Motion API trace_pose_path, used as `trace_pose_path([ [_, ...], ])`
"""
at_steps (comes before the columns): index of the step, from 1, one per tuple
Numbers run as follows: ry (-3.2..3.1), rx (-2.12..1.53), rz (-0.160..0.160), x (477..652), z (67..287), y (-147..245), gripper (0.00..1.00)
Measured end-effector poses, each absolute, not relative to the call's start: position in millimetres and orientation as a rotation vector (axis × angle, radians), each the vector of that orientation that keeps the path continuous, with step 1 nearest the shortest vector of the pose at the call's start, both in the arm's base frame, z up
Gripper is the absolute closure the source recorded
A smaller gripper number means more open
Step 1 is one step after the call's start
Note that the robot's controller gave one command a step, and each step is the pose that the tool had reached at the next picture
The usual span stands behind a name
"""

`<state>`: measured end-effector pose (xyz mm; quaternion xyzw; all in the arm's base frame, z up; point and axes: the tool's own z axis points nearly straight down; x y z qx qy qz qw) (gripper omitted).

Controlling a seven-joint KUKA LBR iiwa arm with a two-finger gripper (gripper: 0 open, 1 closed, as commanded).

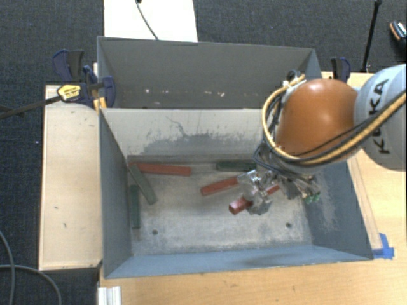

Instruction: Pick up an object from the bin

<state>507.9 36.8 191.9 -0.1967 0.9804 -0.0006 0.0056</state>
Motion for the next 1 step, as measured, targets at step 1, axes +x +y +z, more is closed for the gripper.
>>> trace_pose_path([
  [1,3.059,-0.675,-0.002,506.0,250.1,37.7,1.0],
])
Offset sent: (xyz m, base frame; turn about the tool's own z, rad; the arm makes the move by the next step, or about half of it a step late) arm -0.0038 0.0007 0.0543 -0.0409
